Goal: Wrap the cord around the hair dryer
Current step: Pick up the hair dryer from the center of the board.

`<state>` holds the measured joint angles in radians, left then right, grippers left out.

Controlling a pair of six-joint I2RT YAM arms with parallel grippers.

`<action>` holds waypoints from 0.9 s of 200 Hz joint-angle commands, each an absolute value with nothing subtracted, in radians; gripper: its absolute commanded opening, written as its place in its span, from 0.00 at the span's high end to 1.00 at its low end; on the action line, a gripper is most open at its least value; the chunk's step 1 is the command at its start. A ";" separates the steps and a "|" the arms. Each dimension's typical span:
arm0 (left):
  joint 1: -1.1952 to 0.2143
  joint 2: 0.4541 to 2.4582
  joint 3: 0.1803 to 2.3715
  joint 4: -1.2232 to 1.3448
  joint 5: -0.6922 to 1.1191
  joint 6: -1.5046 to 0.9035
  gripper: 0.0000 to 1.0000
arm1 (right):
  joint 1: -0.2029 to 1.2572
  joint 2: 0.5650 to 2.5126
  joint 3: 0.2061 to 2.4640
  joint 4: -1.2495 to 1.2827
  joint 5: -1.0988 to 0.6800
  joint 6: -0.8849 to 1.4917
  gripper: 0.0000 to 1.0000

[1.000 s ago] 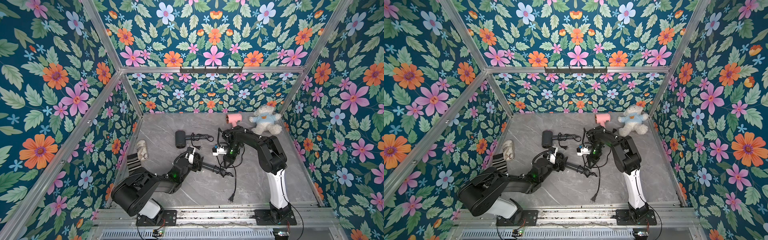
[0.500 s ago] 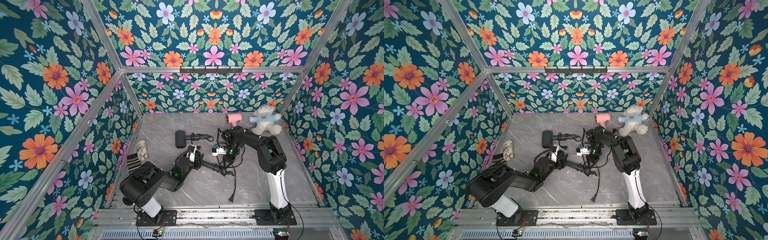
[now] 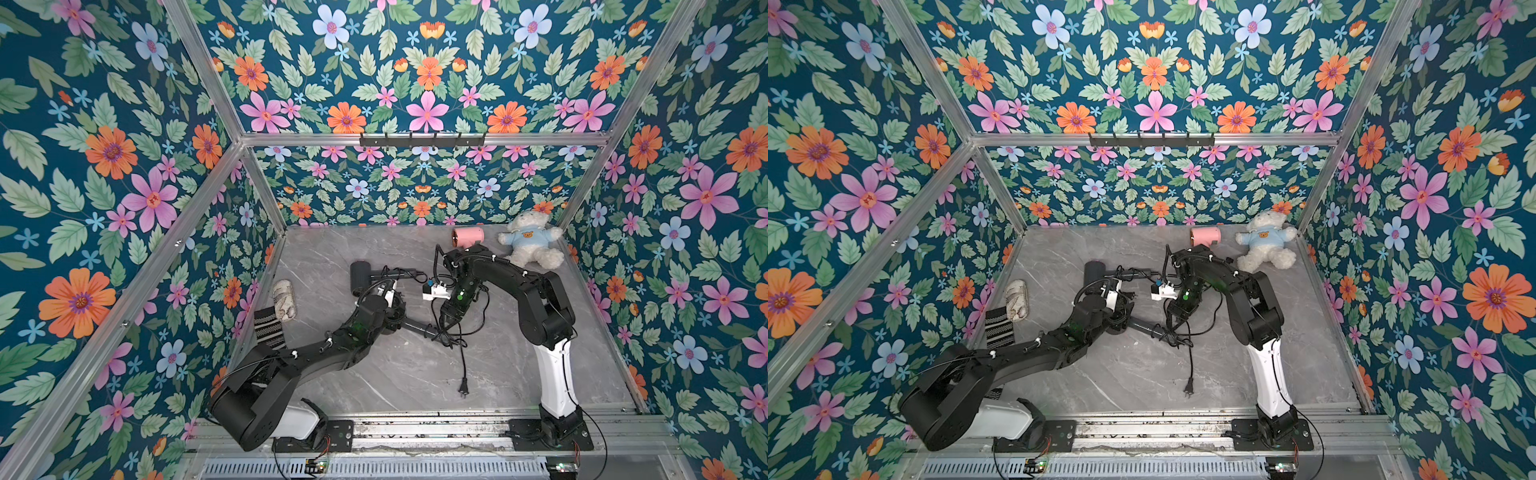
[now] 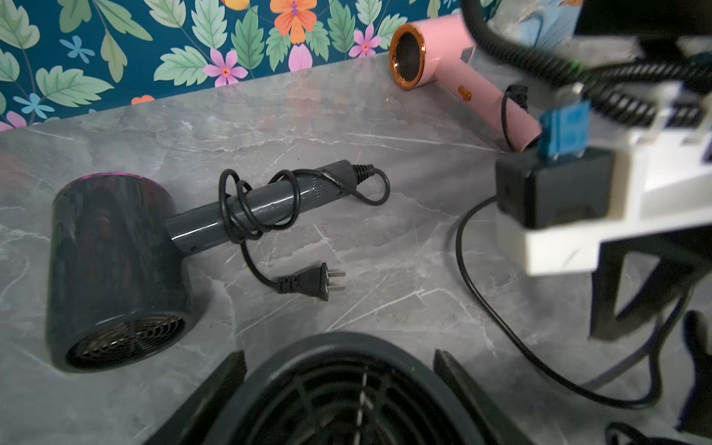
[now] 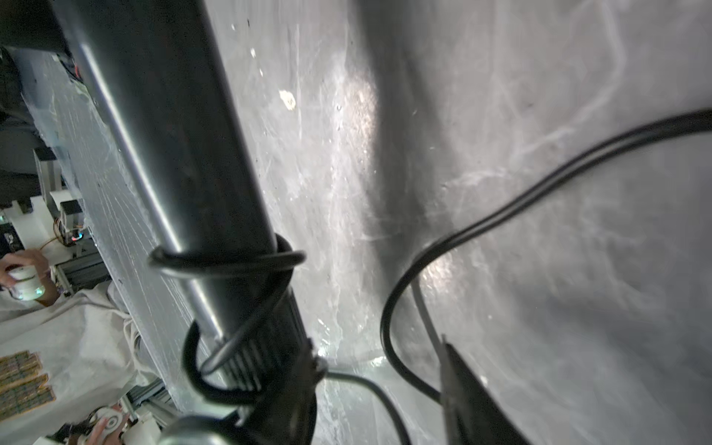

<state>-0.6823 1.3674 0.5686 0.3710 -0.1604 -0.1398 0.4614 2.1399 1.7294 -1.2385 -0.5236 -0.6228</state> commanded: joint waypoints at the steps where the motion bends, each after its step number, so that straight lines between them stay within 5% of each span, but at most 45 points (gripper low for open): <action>1: -0.676 1.321 0.629 0.045 -0.158 -0.174 1.00 | 0.438 2.072 1.742 -1.204 -0.562 -0.568 0.23; 23: -0.671 1.289 0.686 -0.088 -0.126 -0.197 1.00 | 0.390 1.992 1.720 -1.131 -0.578 -0.487 0.01; 72: -0.619 1.284 0.776 -0.232 -0.033 -0.288 1.00 | 0.243 1.693 1.450 -0.815 -0.557 -0.216 0.01; 106: -0.509 1.275 0.827 -0.322 -0.017 -0.379 1.00 | 0.228 1.472 1.311 -0.757 -0.239 0.042 0.01; 180: -0.376 1.322 0.891 -0.346 -0.041 -0.486 1.00 | 0.461 1.300 1.030 -0.912 0.095 0.419 0.11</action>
<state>-0.3965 1.3121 0.8707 -0.3546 -0.0158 -0.4286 0.3912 1.2938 1.0683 -0.8524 -0.0422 0.2405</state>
